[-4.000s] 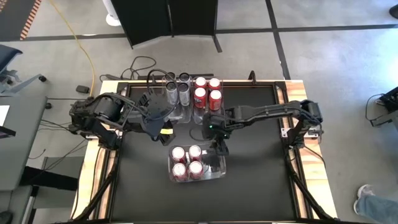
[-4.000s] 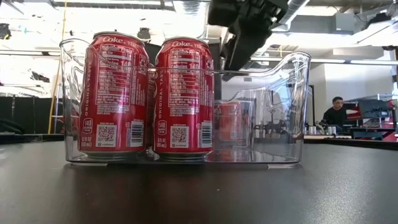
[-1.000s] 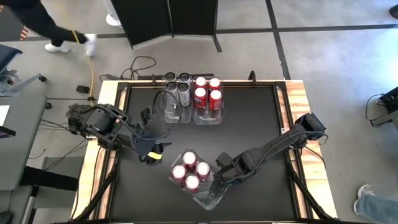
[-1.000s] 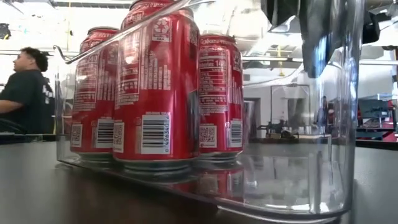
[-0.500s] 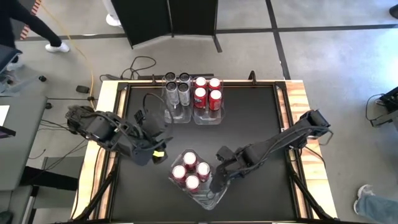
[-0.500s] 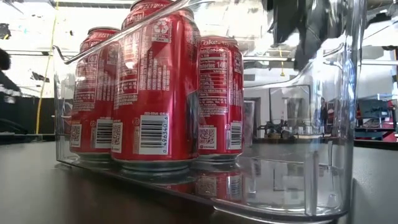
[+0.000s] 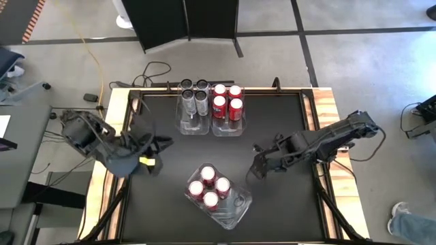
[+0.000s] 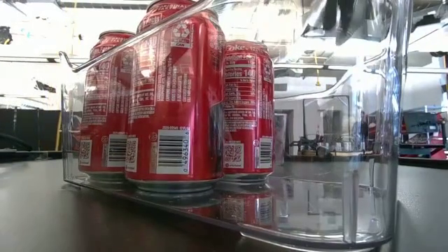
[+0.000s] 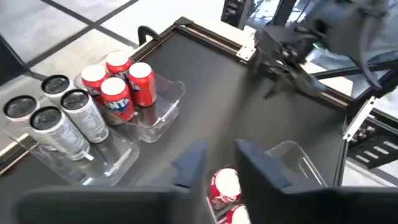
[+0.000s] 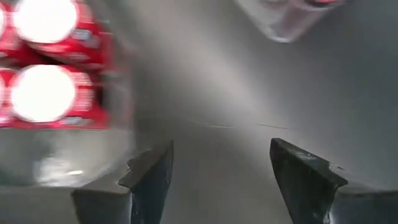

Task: Sort soda cans
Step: Move the bottom transparent bin to the top right of the table

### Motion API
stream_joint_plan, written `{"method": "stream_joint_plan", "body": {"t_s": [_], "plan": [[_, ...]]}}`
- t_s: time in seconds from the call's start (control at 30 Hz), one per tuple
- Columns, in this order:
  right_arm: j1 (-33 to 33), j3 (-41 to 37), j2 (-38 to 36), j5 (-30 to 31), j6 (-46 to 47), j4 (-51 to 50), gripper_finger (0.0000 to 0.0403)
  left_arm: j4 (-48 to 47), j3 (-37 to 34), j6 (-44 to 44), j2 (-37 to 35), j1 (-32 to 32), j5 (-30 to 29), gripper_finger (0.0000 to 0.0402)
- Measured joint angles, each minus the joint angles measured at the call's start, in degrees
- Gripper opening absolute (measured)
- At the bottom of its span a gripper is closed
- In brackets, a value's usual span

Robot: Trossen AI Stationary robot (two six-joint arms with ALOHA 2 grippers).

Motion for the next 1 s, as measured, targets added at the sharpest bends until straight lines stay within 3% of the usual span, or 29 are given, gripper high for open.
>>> {"method": "stream_joint_plan", "body": {"t_s": [0.13, 0.27, 0.5, 0.6, 0.7, 0.8, 1.0], "plan": [[-2.9, 0.0, -0.7, 0.9, -2.2, -5.7, 0.0264, 0.1, -4.1, -3.3, 0.1, -1.9, -0.2, 0.0011], [-5.2, 0.0, -0.6, -0.5, -7.8, -4.5, 0.0202, -0.1, -11.5, -10.9, -0.5, -4.6, -0.1, 0.0002], [-8.2, 0.0, -0.2, -8.3, -17.3, -1.3, 0.002, 0.1, -23.8, -28.3, -0.7, -11.4, 2.8, 0.0001], [-9.2, 0.0, -0.2, -12.6, -21.2, 0.6, 0.0013, 1.3, -30.2, -35.8, -0.8, -14.4, 7.4, 0.0001], [-10.1, 0.0, -0.2, -20.3, -26.8, 2.0, 0.0009, 10.8, -37.6, -38.8, -0.7, -16.9, 14.2, 0.0001], [-10.3, 0.0, -0.2, -21.9, -28.1, 1.9, 0.0004, 25.3, -44.8, -36.5, -0.7, -17.8, 19.6, 0.0], [-11.7, 0.0, -0.2, -23.5, -29.1, 0.2, 0.0002, 52.2, -59.5, -30.7, -0.6, -17.0, 20.4, 0.0]]}}
